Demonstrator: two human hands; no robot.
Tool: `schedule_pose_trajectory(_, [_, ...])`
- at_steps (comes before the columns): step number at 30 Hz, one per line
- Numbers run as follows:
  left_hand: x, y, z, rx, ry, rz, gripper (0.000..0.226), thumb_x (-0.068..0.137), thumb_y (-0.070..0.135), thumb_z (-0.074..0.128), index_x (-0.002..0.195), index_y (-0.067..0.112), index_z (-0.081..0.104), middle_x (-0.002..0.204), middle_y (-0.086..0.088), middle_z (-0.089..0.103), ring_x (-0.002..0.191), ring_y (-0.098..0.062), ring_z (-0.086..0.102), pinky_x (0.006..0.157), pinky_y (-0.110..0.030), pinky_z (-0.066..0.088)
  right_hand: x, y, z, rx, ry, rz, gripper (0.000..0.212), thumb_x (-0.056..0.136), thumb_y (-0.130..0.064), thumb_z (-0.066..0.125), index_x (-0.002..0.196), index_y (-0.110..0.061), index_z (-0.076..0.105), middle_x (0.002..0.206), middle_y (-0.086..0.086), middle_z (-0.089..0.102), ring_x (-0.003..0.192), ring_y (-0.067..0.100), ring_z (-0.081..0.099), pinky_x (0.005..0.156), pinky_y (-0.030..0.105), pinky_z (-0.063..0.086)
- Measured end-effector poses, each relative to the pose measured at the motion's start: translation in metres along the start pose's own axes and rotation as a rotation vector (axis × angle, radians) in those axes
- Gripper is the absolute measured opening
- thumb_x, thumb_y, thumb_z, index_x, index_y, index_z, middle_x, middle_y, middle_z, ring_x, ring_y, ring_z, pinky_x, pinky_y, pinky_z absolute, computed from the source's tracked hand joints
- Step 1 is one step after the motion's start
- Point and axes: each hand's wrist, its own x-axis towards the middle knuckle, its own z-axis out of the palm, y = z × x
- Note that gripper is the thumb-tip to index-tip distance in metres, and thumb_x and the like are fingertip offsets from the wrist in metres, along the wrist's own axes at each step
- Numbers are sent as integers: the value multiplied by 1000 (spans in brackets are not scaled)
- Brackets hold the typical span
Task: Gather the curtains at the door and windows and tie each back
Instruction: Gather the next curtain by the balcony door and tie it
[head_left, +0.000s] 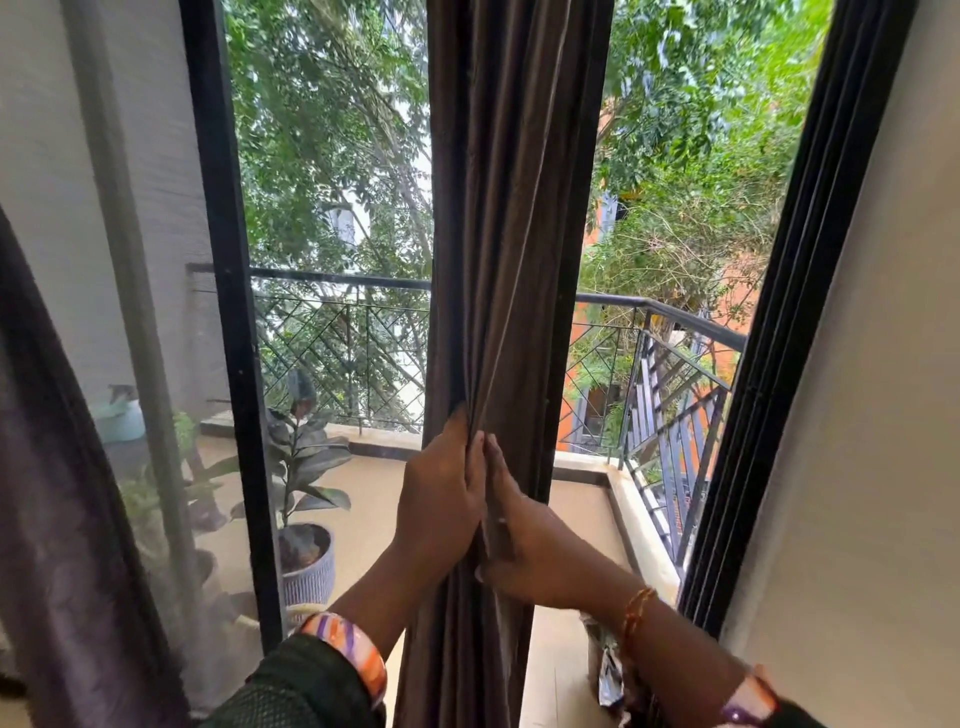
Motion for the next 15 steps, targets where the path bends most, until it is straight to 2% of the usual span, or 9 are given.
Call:
schedule_pose_trajectory(2, [-3, 3, -6, 52, -20, 32, 52, 78, 5, 59, 127, -5, 46, 48, -13, 57, 36, -20, 51, 46, -19, 29, -1, -6, -25, 150, 20, -1, 104, 70, -21, 64, 149, -27, -3, 142, 11, 44, 126, 27, 49, 94, 41, 50])
schedule_pose_trajectory(5, [-9, 18, -2, 135, -162, 9, 104, 64, -6, 66, 145, 9, 3, 37, -10, 51, 26, -23, 46, 33, -21, 21, -2, -41, -70, 523, 266, -58, 51, 91, -6, 53, 135, -26, 37, 108, -10, 62, 92, 1, 64, 75, 24, 55])
schedule_pose_trajectory(6, [-12, 22, 2, 202, -190, 24, 112, 56, -7, 71, 143, 3, 3, 34, -9, 50, 24, -23, 45, 29, -21, 20, -2, -55, -84, 596, 334, -106, 36, 94, -12, 50, 126, -28, 45, 103, -12, 63, 91, 2, 64, 77, 23, 55])
schedule_pose_trajectory(7, [-14, 27, 8, 309, -200, 84, 111, 47, -4, 78, 138, -9, 13, 33, -7, 49, 22, -20, 45, 26, -21, 21, -1, -65, -95, 623, 383, -148, 26, 93, -22, 52, 118, -27, 51, 103, -11, 65, 93, 4, 65, 79, 24, 56])
schedule_pose_trajectory(8, [-14, 32, 13, 414, -210, 140, 104, 39, 1, 83, 127, -15, 31, 34, -6, 49, 22, -17, 45, 24, -21, 23, 1, -73, -102, 616, 431, -164, 28, 89, -31, 58, 117, -25, 54, 104, -10, 67, 94, 5, 65, 79, 25, 56])
schedule_pose_trajectory(10, [-12, 39, 23, 515, -226, 239, 89, 31, 10, 88, 109, -6, 47, 41, -3, 53, 25, -15, 48, 25, -20, 26, 6, -80, -111, 434, 567, -137, 50, 76, -37, 72, 120, -21, 54, 106, -8, 69, 90, 6, 67, 78, 24, 56])
schedule_pose_trajectory(11, [-11, 42, 25, 512, -255, 267, 87, 33, 13, 88, 108, -3, 46, 43, -1, 54, 26, -15, 49, 26, -19, 28, 7, -80, -114, 328, 626, -106, 51, 76, -30, 73, 121, -18, 53, 103, -7, 68, 83, 7, 67, 74, 18, 54])
schedule_pose_trajectory(13, [-8, 48, 17, 415, -353, 287, 94, 52, 26, 83, 129, -2, 37, 51, -1, 60, 34, -17, 54, 31, -21, 33, 5, -77, -122, 128, 693, -58, 34, 82, -9, 60, 115, -12, 54, 92, -1, 63, 66, 5, 59, 55, 1, 42])
schedule_pose_trajectory(15, [3, 52, -2, 159, -377, 226, 84, 80, 49, 52, 147, 18, 13, 73, -7, 69, 59, -26, 65, 46, -28, 40, 0, -72, -128, 13, 692, -49, 30, 83, 2, 47, 110, -9, 57, 90, 8, 60, 70, 15, 58, 48, 8, 35])
